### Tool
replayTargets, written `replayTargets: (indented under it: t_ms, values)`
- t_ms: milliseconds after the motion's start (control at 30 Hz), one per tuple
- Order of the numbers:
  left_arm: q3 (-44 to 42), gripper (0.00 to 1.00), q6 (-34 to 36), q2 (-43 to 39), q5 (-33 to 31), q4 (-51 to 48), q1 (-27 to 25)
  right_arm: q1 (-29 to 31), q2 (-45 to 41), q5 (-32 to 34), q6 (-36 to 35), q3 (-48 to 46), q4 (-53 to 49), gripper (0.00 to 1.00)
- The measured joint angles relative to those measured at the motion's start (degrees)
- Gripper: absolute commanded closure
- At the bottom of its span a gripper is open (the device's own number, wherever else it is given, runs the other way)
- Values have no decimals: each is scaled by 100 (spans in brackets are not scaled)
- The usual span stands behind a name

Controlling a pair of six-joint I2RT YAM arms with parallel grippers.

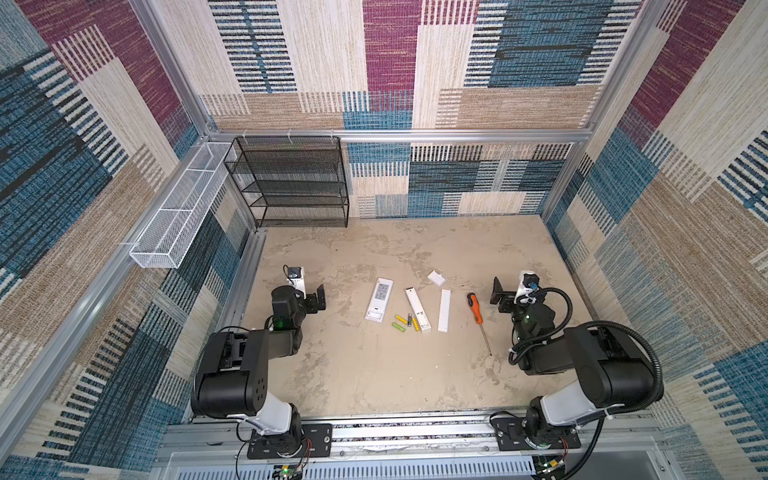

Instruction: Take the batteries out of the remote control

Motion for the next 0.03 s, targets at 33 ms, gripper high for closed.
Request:
replayTargets:
  t_ms: [33]
  values:
    - [0, 0, 0, 0, 2, 0, -2, 0, 0, 0, 0, 0, 0, 0]
